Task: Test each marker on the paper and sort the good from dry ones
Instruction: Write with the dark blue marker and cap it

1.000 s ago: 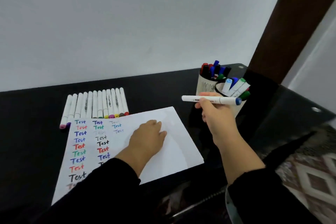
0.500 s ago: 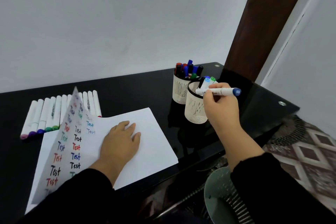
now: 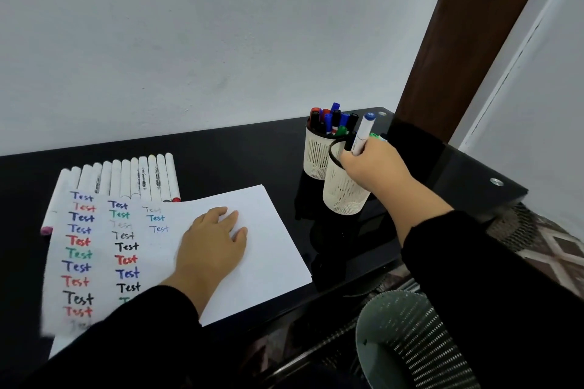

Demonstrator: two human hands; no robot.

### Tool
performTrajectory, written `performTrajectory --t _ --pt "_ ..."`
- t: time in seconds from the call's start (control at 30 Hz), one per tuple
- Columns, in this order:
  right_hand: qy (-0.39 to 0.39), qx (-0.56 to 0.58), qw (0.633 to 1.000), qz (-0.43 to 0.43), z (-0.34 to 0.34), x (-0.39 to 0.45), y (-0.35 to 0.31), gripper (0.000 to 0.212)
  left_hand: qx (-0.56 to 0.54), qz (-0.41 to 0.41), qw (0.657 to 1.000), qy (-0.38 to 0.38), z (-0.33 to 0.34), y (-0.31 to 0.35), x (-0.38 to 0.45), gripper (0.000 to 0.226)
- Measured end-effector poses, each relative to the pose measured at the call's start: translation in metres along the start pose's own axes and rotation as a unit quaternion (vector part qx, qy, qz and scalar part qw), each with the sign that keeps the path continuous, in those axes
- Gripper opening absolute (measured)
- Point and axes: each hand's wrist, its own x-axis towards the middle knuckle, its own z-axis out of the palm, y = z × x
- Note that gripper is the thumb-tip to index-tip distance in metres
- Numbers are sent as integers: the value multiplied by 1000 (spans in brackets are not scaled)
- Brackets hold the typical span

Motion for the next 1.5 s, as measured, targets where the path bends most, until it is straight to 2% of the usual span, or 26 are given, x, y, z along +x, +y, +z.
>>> performTrajectory --t 0.13,0.27,0.37,0.5,0.7,0.8,0.93,1.1,1.3,1.5 --pt "-14 2 1000 6 1 5 -3 13 -4 0 1000 4 1 -1 0 50" --pt "-10 14 1000 4 1 8 -1 15 2 2 1000 -1 0 0 0 51" --pt "-33 13 999 8 -1 8 -4 25 9 -3 1000 -8 -1 0 0 53" --pt "-19 41 999 2 0 9 -4 13 27 -15 999 -17 -2 1 0 56" --pt "-43 -34 998 -6 0 12 -5 29 41 -25 999 -16 -3 2 0 59" --pt "-48 -26 999 2 1 11 -7 26 47 -30 998 -17 -3 1 -1 59" --pt "-19 22 1000 -7 0 9 -5 13 51 -33 998 -18 -3 2 -2 59" --pt "-7 -25 1000 -17 1 10 0 30 49 -41 998 -26 -4 4 -2 59" --pt "49 32 998 -31 -4 -2 -4 30 19 -50 997 -48 -10 5 -3 52" --pt "60 -9 996 -69 -22 -2 -11 31 34 -14 991 -126 -26 -6 -4 55"
